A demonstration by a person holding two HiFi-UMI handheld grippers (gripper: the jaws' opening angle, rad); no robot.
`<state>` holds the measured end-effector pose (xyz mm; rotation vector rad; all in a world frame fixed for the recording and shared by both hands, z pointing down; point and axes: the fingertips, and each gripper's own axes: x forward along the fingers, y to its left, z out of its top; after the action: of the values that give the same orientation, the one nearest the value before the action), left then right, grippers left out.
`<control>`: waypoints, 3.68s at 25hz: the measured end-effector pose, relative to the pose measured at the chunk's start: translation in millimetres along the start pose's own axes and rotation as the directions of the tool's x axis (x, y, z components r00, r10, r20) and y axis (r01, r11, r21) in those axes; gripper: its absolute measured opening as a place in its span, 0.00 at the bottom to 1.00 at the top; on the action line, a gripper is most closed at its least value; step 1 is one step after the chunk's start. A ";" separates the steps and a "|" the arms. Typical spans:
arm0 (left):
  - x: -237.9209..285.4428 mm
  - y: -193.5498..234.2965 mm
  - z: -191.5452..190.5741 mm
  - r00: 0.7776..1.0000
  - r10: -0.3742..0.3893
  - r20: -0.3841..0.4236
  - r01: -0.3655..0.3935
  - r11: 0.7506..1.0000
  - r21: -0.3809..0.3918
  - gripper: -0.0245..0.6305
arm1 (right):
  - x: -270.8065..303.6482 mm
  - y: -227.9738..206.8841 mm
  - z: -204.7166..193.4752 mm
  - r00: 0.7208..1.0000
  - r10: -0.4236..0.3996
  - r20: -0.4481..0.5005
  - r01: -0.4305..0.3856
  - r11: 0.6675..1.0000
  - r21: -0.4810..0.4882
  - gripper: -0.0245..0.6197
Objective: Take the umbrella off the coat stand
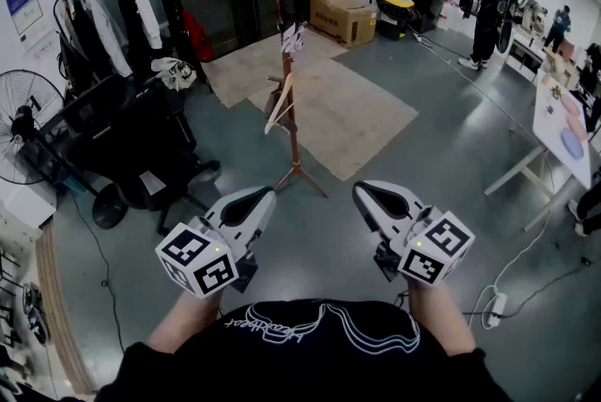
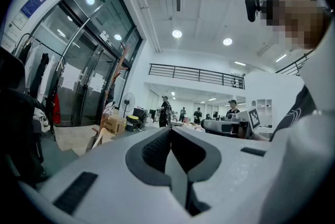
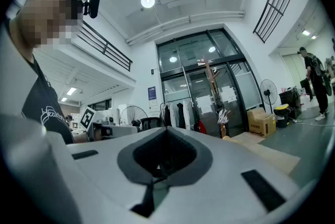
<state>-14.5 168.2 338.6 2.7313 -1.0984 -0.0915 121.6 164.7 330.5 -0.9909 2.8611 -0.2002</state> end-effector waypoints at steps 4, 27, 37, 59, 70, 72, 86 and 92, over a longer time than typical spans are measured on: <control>-0.6 -0.7 -6.5 1.000 0.010 -0.002 -0.010 1.000 -0.007 0.04 | -6.3 -2.6 -2.3 1.000 -0.006 0.003 0.006 1.000 0.000 0.05; 14.5 55.9 -21.5 0.999 0.049 -0.012 -0.049 0.998 -0.043 0.04 | 29.1 -49.5 -5.4 0.997 -0.071 -0.017 0.069 0.994 -0.086 0.55; 75.4 166.3 1.2 0.999 0.048 0.005 -0.048 0.997 -0.054 0.04 | 127.4 -132.1 6.0 0.994 -0.099 -0.037 0.094 0.989 -0.117 0.57; 214.3 416.4 23.9 0.998 0.012 -0.069 -0.021 0.992 -0.121 0.04 | 371.9 -315.5 10.0 0.971 -0.214 -0.111 0.193 0.966 -0.172 0.59; 215.3 458.5 31.1 0.995 0.078 -0.068 -0.085 0.990 -0.110 0.04 | 439.0 -371.0 23.2 0.968 -0.235 -0.093 0.208 0.950 -0.235 0.59; 215.0 468.0 33.0 0.993 0.098 -0.071 -0.106 0.989 -0.107 0.04 | 451.8 -381.7 27.5 0.968 -0.237 -0.087 0.211 0.948 -0.239 0.59; 220.9 528.3 54.4 0.970 0.237 -0.043 -0.241 0.964 -0.111 0.04 | 509.7 -429.3 28.4 0.970 -0.218 -0.112 0.191 0.959 -0.210 0.56; 224.8 537.9 53.8 0.967 0.251 -0.044 -0.254 0.960 -0.115 0.04 | 517.3 -433.9 16.6 0.968 -0.203 -0.149 0.173 0.966 -0.193 0.52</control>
<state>-224.2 -375.1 399.0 2.4577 -1.3752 -0.0769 -17.0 -496.0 353.2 -1.3445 2.9751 -0.0443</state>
